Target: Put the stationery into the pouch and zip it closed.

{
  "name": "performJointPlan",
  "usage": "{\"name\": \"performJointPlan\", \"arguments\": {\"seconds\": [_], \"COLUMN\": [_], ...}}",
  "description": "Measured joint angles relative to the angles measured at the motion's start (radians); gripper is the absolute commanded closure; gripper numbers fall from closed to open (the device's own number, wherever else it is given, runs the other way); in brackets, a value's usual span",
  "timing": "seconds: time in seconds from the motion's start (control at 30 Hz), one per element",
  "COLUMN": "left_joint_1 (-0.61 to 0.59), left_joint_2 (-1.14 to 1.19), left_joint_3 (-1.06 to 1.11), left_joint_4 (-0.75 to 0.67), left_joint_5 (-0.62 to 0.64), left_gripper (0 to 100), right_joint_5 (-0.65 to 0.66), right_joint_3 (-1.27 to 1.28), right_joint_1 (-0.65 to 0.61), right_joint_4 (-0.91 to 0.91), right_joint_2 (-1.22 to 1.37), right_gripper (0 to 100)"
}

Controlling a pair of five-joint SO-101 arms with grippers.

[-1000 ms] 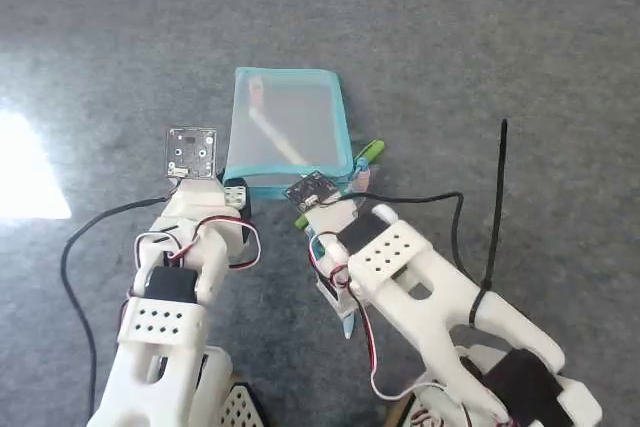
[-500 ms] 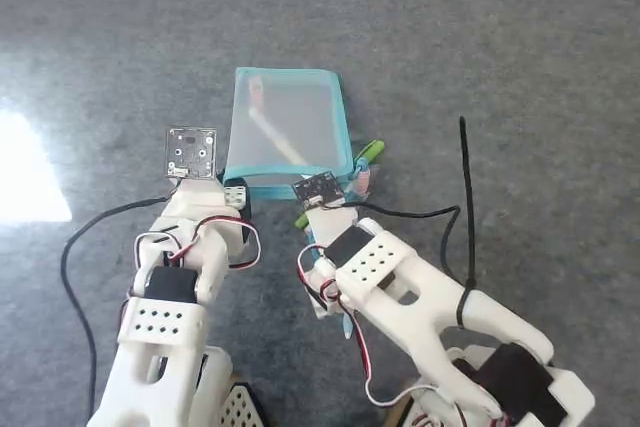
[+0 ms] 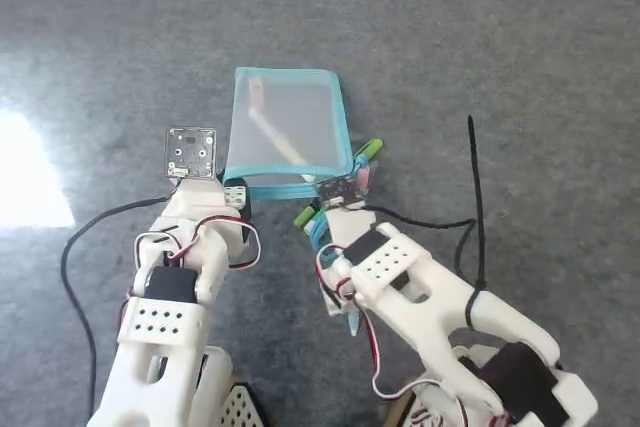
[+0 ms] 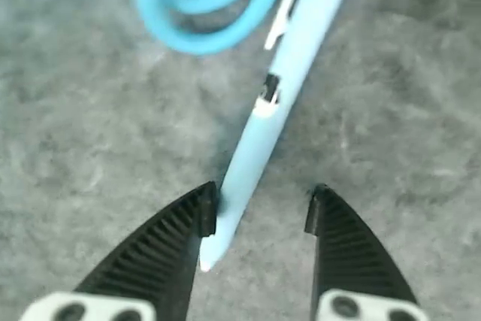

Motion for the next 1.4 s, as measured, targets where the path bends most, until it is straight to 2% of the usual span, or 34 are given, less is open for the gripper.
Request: {"name": "performJointPlan", "arguments": {"seconds": [0.2,0.3,0.4,0.57,0.67,0.87,1.03,1.17,1.27,1.4], "left_joint_1": [0.0,0.0,0.0,0.0,0.0,0.026,0.021,0.025,0.023,0.023], "left_joint_2": [0.0,0.0,0.0,0.0,0.0,0.0,0.0,0.0,0.0,0.0], "left_joint_3": [0.0,0.0,0.0,0.0,0.0,0.0,0.0,0.0,0.0,0.0], "left_joint_4": [0.0,0.0,0.0,0.0,0.0,0.0,0.0,0.0,0.0,0.0], "left_joint_5": [0.0,0.0,0.0,0.0,0.0,0.0,0.0,0.0,0.0,0.0], "left_gripper": [98,98,98,98,99,99,99,99,99,99], "right_joint_5": [0.1,0.186,0.331,0.664,0.778,0.841,0.801,0.744,0.704,0.698], "right_joint_3": [0.057,0.061,0.057,-0.012,-0.066,-0.239,-0.465,-0.644,-0.706,-0.718], "right_joint_1": [0.089,0.178,0.319,0.595,0.675,0.614,0.476,0.307,0.204,0.149], "right_joint_4": [-0.055,-0.055,-0.057,-0.015,0.057,0.311,0.559,0.746,0.778,0.779], "right_joint_2": [-0.021,-0.021,-0.02,0.002,0.003,-0.037,-0.201,-0.244,-0.245,-0.232], "right_gripper": [98.6,99.1,99.1,99.1,99.1,99.1,99.1,99.1,99.1,99.1]}}
